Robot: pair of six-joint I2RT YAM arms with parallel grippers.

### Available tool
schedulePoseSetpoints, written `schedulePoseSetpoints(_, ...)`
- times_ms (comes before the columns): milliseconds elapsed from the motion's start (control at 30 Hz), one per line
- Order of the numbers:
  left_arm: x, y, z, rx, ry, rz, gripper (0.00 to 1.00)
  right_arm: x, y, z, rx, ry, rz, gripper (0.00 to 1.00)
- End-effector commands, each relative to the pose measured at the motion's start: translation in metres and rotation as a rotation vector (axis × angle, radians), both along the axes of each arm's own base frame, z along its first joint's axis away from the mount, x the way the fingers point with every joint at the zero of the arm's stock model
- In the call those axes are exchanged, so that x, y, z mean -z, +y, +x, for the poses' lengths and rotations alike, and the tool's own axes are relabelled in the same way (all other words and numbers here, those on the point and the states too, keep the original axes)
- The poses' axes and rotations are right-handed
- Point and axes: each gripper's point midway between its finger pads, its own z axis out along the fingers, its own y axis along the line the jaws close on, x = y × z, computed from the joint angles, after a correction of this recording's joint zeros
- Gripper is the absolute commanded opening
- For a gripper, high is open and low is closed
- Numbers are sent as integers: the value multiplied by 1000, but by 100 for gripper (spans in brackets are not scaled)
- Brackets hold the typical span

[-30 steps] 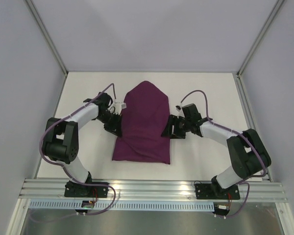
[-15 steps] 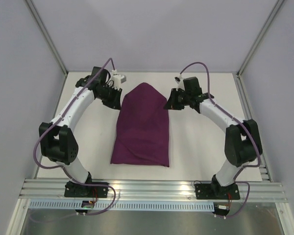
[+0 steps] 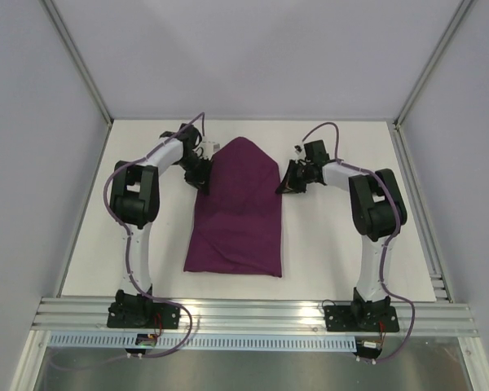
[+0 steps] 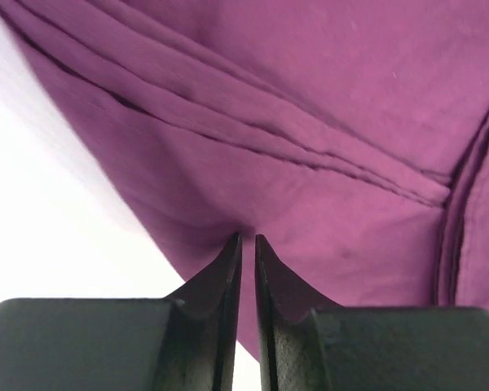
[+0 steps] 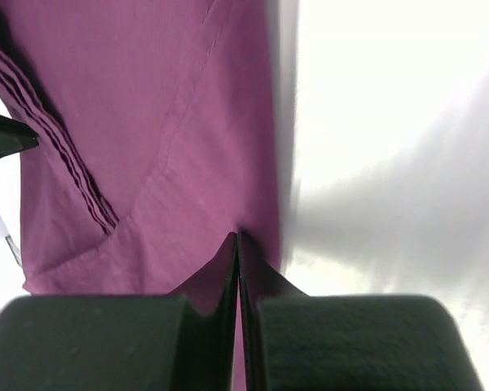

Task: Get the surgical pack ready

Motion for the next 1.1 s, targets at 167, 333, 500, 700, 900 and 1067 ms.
schedulePoseSetpoints(167, -61, -4, 46, -61, -208, -46, 29, -50, -8, 60, 53, -189, -51, 7)
schedulePoseSetpoints(333, -58, 12, 79, -160, -262, -10, 52, -34, -29, 85, 139, -147, -127, 56)
schedulePoseSetpoints(500, -36, 9, 90, -180, -181, -21, 57, -9, -15, 97, 109, -71, -80, 62)
schedulePoseSetpoints(700, -10, 9, 97, -190, -137, -5, 58, 5, -3, 95, 91, -30, -11, 54)
schedulePoseSetpoints(900, -4, -2, 98, -186, -107, -59, 51, 8, 4, 92, 86, -11, 33, 40)
schedulePoseSetpoints(1067, -9, -11, 103, -180, -122, -115, 28, -1, 11, 90, 68, -39, 33, 19)
